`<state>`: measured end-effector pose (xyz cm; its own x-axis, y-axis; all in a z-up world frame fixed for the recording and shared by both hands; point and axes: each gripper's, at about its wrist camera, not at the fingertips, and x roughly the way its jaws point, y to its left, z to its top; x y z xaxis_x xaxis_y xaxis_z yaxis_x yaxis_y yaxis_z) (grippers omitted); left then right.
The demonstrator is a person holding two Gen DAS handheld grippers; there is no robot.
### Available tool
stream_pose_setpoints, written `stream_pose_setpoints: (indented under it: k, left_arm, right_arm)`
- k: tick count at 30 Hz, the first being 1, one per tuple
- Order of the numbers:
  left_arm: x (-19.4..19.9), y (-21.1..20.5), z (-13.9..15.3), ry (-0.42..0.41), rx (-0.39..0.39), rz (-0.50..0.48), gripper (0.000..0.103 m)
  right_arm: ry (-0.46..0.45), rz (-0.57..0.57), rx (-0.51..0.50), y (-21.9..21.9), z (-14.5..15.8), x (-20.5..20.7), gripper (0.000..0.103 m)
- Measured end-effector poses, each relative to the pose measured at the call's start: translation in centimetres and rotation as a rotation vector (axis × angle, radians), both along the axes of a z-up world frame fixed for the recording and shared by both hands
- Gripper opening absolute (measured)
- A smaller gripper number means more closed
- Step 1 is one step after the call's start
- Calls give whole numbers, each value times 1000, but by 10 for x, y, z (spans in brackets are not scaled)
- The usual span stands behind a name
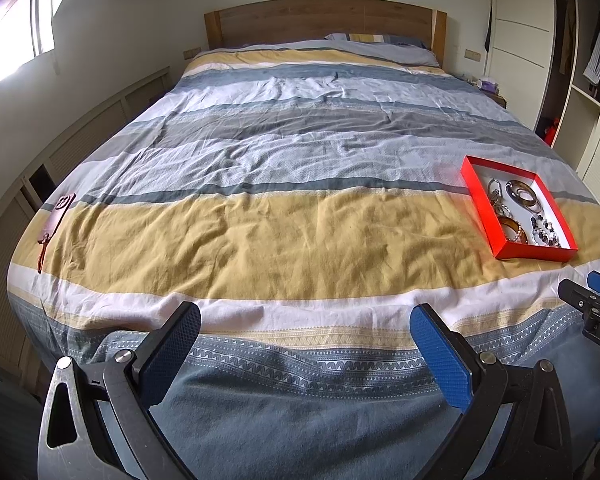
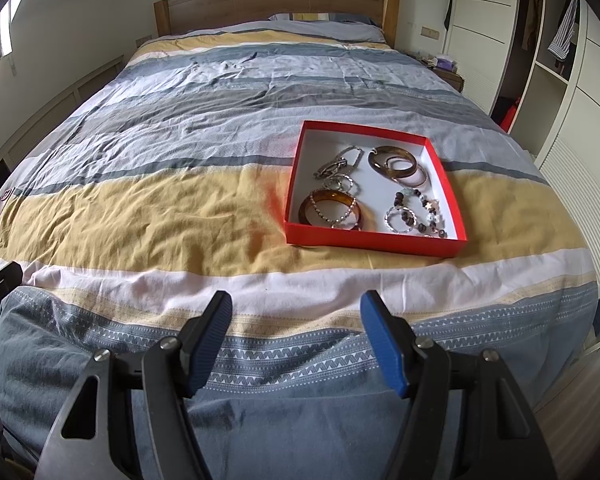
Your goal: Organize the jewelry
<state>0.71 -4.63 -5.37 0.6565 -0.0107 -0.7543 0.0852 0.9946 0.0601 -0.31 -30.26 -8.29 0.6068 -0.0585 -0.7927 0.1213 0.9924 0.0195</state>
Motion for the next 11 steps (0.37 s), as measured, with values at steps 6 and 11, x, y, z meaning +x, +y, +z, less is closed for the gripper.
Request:
stream_pose_setpoints:
  k: [6, 11]
  left_arm:
    - [-1, 0, 0, 3, -1, 0, 102]
    - [-2, -1, 0, 8, -3, -1, 102]
  right_arm:
    - [1, 1, 0, 0, 0, 0, 65]
    - [1, 0, -1, 0, 0, 0, 65]
